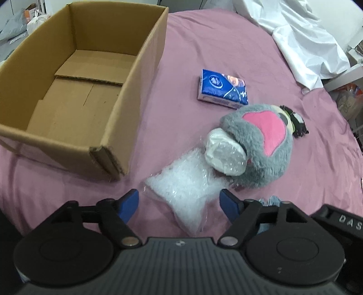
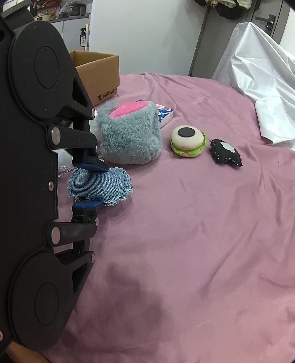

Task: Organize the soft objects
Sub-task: 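Close the left tool on the clear bag of white beads while the right tool holds the denim plush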

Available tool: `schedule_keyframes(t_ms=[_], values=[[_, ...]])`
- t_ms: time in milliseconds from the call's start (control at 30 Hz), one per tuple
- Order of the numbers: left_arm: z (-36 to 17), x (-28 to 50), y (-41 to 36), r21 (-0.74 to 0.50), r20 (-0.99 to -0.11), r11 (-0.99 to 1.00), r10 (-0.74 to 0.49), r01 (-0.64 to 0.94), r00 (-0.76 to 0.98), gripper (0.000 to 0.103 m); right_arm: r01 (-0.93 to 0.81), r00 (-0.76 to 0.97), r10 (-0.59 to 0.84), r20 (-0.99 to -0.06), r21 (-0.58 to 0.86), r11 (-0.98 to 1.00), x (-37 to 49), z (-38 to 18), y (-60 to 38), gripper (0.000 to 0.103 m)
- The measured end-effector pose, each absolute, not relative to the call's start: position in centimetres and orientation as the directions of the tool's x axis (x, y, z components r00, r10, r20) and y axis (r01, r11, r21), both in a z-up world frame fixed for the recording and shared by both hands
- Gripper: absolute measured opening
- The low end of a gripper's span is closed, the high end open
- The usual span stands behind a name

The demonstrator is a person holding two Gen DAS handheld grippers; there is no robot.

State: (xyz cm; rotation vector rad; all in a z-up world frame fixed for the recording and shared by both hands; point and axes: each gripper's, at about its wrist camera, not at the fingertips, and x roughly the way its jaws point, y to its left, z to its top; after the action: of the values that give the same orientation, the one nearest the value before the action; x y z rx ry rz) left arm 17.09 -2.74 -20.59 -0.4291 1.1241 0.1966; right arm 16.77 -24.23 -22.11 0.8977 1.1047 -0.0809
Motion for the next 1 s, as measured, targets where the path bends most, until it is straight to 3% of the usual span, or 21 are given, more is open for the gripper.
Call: schedule_keyframes(t_ms=[300,567,633,1000], values=[[-21.1,17.3,-2.4,-0.257,-0.893,0.880,-0.059,-0.400,0.445,0.078,0.456,0.496,0.372,-0.785,0.600,0.657,16.4,-21.5,-24.4,0.027],[-20.7,16.5,-2.2,-0.248,-0.891,0.879,-0.042,-0.408,0.451,0.040,0.406,0.519,0.380,-0.766,0.612,0.679,16.3,-20.2,-23.8,0.027],[-20.1,16.5,-2.6,-0.248,-0.889,0.890,-0.052,-0.382,0.455,0.020,0.397,0.523,0.386,-0.760,0.618,0.678,16.2,-19.9,-23.8,0.027],[-18.1,14.9,-2.9,-0.225,-0.891,0.897,-0.031,-0.381,0.452,0.011,0.356,0.557,0.401,-0.727,0.645,0.676,15.6,-18.4,-24.2,0.027]])
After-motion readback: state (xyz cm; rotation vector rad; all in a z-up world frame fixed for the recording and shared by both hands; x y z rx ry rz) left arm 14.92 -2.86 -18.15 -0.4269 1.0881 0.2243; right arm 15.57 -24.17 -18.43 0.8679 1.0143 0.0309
